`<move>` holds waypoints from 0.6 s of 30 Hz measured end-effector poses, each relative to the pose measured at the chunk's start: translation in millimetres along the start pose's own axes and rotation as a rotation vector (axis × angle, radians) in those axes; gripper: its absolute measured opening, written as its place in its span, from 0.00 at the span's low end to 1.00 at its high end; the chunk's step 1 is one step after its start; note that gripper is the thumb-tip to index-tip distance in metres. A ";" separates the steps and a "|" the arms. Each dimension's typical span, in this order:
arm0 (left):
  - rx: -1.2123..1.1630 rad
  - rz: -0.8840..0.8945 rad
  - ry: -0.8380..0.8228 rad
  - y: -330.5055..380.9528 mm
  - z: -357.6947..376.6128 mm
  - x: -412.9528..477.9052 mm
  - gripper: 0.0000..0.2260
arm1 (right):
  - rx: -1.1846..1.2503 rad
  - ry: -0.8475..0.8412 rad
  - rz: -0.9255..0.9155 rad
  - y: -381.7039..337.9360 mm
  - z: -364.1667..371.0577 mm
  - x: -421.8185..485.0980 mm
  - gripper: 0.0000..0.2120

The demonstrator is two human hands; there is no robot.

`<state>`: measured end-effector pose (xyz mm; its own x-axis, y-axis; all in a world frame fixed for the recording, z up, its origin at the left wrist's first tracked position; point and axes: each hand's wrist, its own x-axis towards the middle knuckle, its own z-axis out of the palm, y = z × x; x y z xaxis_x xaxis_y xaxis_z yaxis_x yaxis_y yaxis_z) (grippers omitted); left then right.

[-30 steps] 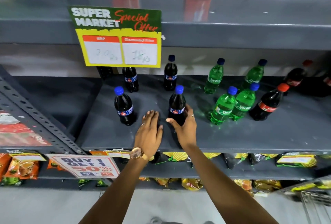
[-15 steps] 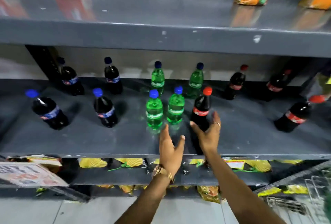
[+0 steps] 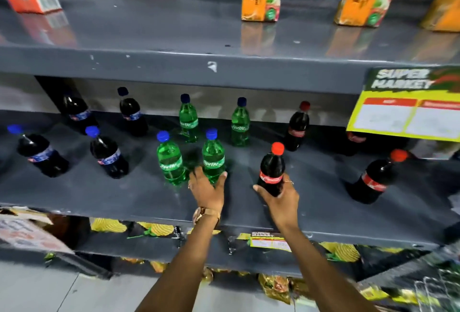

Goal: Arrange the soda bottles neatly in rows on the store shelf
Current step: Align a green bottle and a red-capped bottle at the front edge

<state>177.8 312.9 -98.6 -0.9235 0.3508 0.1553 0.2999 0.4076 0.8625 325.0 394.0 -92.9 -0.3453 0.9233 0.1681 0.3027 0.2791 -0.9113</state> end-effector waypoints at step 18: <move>0.014 0.101 -0.069 11.2 20.4 -21.3 0.31 | 0.017 0.095 0.036 30.5 -58.3 27.9 0.28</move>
<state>205.7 327.2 -102.1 -0.8697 0.4479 0.2074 0.3946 0.3784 0.8373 376.3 443.6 -94.1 -0.2485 0.9538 0.1691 0.2977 0.2413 -0.9237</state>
